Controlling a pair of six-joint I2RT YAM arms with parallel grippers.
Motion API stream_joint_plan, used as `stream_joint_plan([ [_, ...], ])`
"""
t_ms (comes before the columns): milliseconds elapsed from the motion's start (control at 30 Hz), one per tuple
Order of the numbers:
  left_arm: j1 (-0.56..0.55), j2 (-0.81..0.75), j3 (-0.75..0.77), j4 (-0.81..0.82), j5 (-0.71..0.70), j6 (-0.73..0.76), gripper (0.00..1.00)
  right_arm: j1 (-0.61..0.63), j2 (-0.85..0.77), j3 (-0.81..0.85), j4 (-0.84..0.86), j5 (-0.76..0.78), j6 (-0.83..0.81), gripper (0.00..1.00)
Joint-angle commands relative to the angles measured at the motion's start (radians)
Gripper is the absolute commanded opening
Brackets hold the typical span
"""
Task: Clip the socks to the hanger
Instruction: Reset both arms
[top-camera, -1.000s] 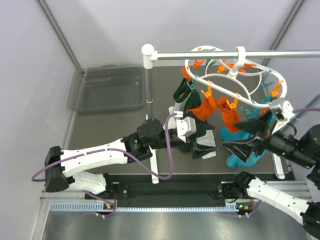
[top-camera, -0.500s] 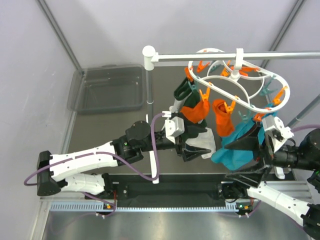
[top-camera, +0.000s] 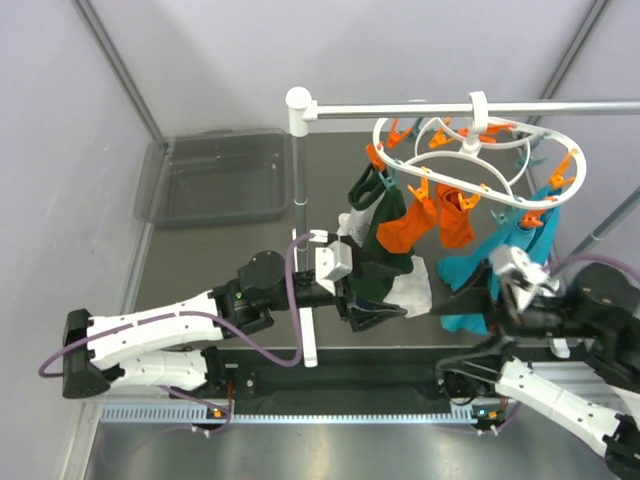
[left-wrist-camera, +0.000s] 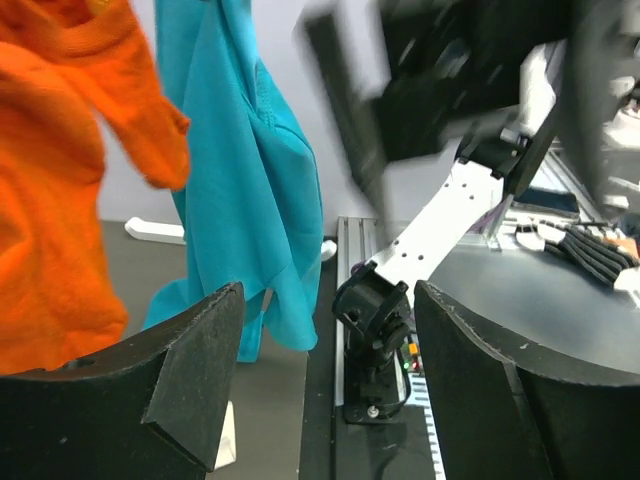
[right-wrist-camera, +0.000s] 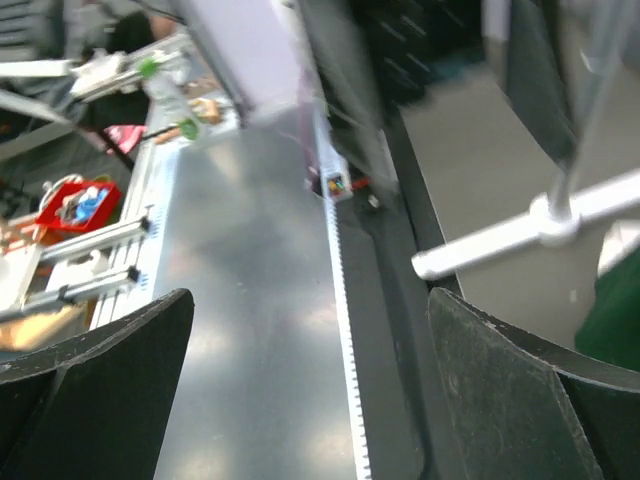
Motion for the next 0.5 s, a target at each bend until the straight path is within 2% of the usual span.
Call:
stream_joint_plan([
  [0,0.004,-0.095,-0.061,0.049,-0.050,-0.049,0.73,0.010,-0.009,-0.146,0.134,0.177,0.063,1.00],
  [67,0.002,-0.135,-0.133,0.060,-0.105,-0.087,0.73,0.010,-0.055,-0.287,0.237,0.261,0.114,1.00],
  [200,0.004,-0.268,-0.292,0.090,-0.215,-0.174,0.73,0.011,-0.147,-0.511,0.592,0.321,0.198,1.00],
  [333,0.004,-0.512,-0.463,0.070,-0.337,-0.254,0.73,0.011,-0.138,-0.677,0.762,0.384,0.246,1.00],
  [467,0.004,-0.736,-0.630,-0.034,-0.412,-0.328,0.73,0.017,-0.130,-0.812,0.921,0.472,0.283,1.00],
])
